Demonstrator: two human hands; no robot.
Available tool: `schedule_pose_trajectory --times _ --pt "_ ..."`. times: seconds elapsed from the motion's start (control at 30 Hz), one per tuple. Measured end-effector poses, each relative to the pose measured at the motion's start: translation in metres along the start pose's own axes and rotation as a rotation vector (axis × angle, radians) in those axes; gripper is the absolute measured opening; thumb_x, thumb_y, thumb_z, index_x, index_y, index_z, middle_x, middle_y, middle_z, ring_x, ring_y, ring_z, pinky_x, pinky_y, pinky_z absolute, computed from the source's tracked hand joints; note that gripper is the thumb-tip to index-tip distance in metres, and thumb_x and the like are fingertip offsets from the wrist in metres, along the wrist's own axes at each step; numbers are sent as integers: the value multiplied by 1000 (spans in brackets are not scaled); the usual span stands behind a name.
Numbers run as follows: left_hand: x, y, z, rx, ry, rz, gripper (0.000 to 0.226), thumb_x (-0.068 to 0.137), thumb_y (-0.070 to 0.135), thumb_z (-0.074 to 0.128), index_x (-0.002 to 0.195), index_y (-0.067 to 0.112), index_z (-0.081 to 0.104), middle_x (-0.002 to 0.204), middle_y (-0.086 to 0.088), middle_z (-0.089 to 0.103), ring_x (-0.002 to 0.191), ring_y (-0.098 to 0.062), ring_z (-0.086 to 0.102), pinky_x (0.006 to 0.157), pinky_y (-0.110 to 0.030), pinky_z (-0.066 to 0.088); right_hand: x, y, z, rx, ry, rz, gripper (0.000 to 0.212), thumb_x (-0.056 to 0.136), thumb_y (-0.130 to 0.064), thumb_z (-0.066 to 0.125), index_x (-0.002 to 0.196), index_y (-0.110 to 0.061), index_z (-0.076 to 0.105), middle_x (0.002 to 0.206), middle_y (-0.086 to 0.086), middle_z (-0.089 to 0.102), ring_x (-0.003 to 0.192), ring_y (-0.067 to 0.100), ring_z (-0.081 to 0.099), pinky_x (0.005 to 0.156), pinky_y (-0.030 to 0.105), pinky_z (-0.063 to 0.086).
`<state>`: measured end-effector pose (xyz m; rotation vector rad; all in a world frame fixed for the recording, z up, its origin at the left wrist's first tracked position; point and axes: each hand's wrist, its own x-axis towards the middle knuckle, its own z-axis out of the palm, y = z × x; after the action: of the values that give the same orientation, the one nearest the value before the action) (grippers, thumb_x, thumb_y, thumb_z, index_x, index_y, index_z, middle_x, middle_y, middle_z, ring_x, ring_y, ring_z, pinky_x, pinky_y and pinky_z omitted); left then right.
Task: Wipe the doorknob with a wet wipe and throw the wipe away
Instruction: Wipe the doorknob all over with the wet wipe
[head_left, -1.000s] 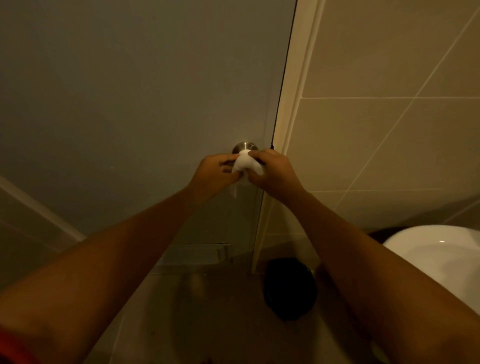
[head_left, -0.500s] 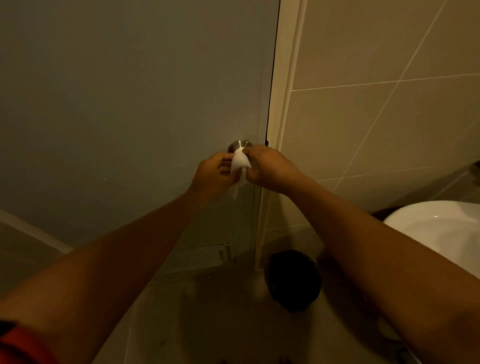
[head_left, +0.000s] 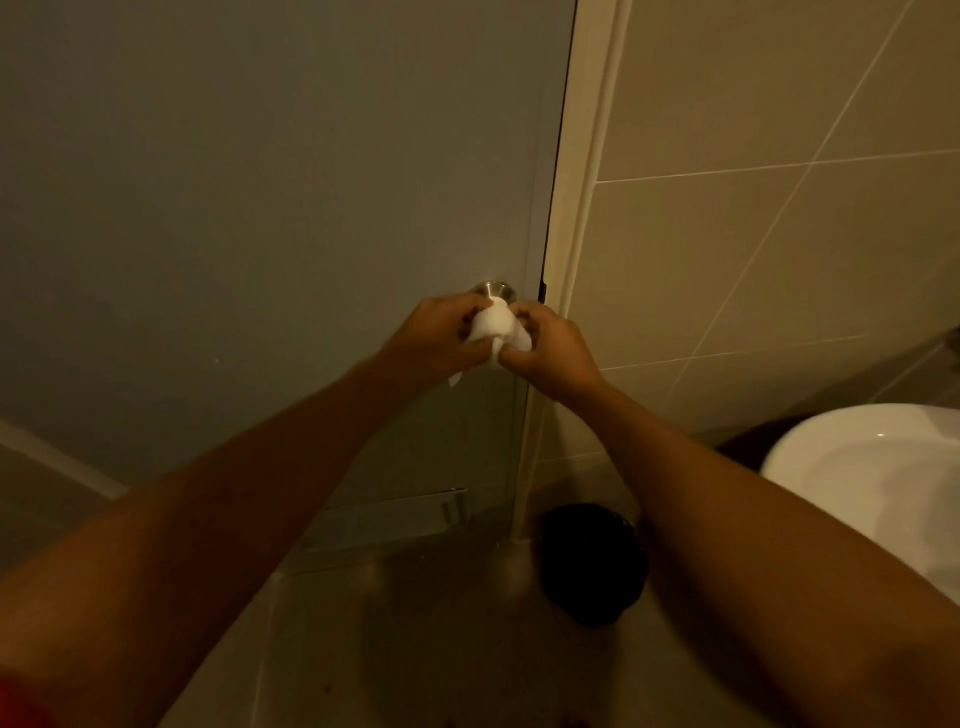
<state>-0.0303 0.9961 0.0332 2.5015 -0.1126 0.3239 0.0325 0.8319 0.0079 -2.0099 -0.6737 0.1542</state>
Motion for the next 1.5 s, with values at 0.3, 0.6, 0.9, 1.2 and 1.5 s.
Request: schedule_pose_trajectory --times 0.3,0.6,0.9,1.2,1.5 --pt "-28 8 61 -502 245 -448 46 90 32 63 132 15 53 120 0 66 108 -15 63 76 -14 45 21 -16 -29 -517 -175 -204 58 81 -30 73 134 -17 53 131 9 57 115 25 55 94 35 48" --pt "-12 -9 15 -162 189 -104 57 78 19 78 130 8 58 121 -14 66 105 -23 68 88 -35 59 -9 14 15 368 34 210 39 86 -24 70 120 -7 60 101 5 70 90 17 68 76 28 58" --pt "-14 -5 38 -296 200 -374 38 83 26 72 116 8 67 109 -14 72 101 -27 69 86 -35 55 16 -14 -28 -418 -128 -271 47 86 -20 69 131 -12 57 126 10 63 111 20 59 88 20 39" --pt "-9 -3 11 -22 175 -105 55 79 17 77 128 2 59 117 -18 68 100 -27 69 87 -29 56 -8 23 12 24 22 -30 28 93 -25 61 114 -7 66 92 5 67 76 10 60 66 22 49" --pt "-11 0 29 -253 186 -322 42 84 22 71 123 7 64 111 -13 72 93 -16 66 73 -13 50 11 2 -14 -288 -66 -172 46 87 -26 70 128 -11 56 119 8 65 104 18 59 84 21 40"
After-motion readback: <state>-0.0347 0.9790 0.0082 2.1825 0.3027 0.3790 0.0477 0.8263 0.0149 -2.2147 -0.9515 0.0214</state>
